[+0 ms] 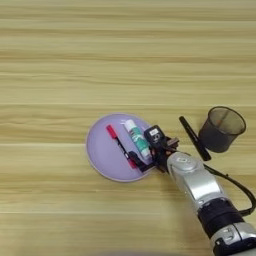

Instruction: Move the objects on the table

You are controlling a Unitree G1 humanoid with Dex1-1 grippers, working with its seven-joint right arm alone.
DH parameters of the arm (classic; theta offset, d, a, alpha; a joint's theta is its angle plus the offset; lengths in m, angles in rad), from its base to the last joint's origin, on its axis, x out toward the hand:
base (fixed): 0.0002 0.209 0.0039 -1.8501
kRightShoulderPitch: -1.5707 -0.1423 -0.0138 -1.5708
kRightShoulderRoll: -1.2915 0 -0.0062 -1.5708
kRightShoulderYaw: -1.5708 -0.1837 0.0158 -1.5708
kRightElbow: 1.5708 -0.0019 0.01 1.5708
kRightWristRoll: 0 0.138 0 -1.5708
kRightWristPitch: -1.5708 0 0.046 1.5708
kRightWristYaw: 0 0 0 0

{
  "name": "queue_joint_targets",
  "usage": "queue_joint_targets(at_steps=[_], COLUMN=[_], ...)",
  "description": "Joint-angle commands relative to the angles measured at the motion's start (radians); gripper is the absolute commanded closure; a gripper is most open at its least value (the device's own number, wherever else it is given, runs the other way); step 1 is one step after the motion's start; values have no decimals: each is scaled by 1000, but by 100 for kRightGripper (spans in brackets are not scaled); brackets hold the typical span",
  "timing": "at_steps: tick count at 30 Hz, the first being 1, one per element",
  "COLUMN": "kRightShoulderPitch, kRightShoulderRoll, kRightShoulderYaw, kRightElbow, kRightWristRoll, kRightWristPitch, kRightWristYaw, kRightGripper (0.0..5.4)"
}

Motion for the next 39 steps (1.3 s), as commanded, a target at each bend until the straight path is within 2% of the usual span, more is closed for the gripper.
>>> queue_joint_targets(at_steps=[1, 4, 8, 10, 14, 17, 18, 30, 39], kRightShoulderPitch=[-58, -59, -59, -61, -66, -66, -66, -61, -56], kRightShoulderRoll=[-10, -11, -16, -25, -40, -38, -38, -43, -50], kRightShoulderYaw=[-3, -2, 0, 7, 24, 24, 25, 43, 52], kRightElbow=[-38, -35, -34, -30, -17, -6, -4, 4, 3], kRightWristRoll=[0, -1, -9, -31, -75, -75, -75, -83, -90], kRightWristPitch=[-33, -31, -31, -58, -114, -123, -125, -121, -122], kRightWristYaw=[-6, -4, -9, -32, -65, -60, -59, -41, -26], kRightGripper=[5, 5, 48, 67, 27, 4, 25, 115, 227])
